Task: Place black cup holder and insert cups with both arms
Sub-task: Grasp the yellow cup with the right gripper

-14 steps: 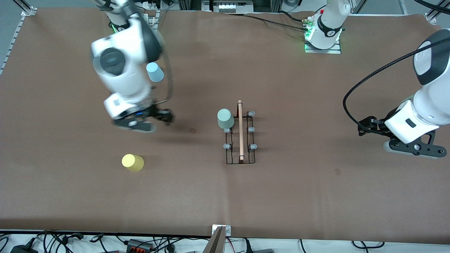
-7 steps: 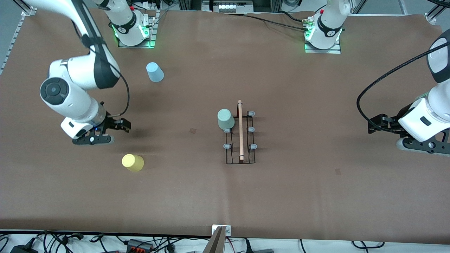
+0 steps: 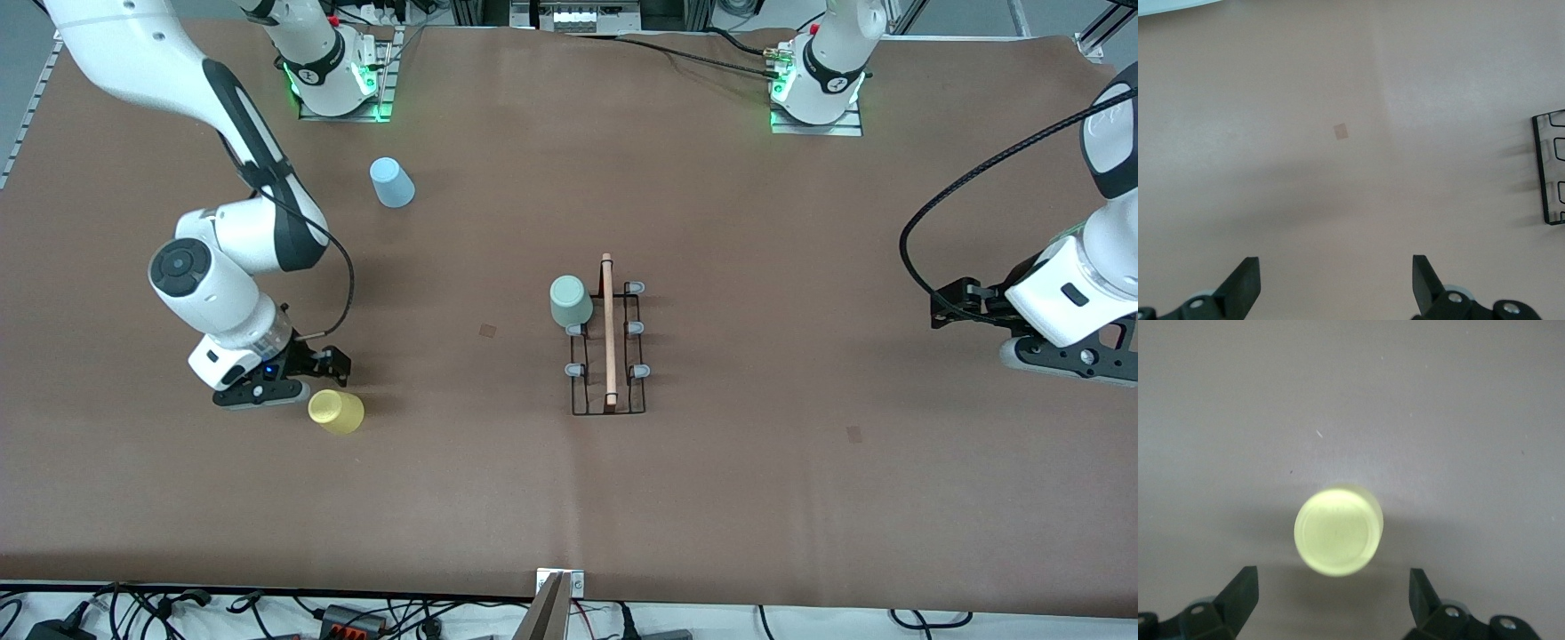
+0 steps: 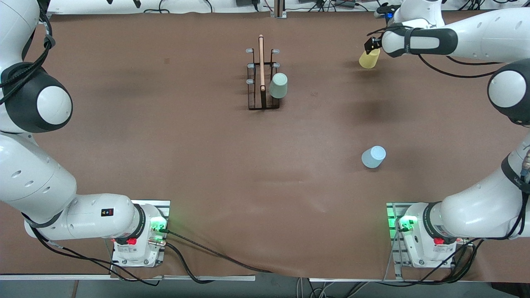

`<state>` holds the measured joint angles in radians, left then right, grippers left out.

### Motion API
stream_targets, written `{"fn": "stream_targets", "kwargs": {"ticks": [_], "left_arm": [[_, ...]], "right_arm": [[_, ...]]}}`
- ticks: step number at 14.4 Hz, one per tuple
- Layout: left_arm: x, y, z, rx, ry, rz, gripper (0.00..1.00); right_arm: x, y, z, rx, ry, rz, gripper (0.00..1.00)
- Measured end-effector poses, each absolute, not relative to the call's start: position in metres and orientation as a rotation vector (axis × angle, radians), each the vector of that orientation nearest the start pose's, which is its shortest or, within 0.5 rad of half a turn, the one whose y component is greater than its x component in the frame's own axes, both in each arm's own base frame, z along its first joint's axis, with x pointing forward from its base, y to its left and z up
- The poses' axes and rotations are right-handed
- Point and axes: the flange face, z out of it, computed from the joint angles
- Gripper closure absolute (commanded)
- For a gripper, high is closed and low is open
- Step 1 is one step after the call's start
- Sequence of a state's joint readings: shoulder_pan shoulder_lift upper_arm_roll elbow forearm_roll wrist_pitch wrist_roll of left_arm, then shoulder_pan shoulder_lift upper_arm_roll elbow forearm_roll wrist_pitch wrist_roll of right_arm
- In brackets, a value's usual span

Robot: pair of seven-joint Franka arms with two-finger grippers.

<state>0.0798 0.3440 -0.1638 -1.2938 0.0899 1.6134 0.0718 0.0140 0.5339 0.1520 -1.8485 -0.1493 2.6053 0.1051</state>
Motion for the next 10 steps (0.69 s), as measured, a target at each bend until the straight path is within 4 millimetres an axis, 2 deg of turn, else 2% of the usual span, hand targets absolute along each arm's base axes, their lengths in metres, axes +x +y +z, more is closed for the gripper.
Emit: {"fn": "stream_targets", "kwargs": {"ticks": [3, 6, 10], "left_arm": [[0.648, -0.025, 0.548, -3.092, 0.246, 0.044, 0.0], [0.628, -0.025, 0.54, -3.076, 0.272, 0.002, 0.0], [0.609, -0.025, 0.539, -3.064, 0.281, -0.017, 0.0]], "right_arm": [[0.661, 0.107, 0.239, -3.088, -0.255, -0.391, 0.0], [0.662, 0.108, 0.219, -3.067, -0.254, -0.434, 0.0], [0.664, 0.108, 0.209, -3.052, -0.251, -0.471, 0.0]]}}
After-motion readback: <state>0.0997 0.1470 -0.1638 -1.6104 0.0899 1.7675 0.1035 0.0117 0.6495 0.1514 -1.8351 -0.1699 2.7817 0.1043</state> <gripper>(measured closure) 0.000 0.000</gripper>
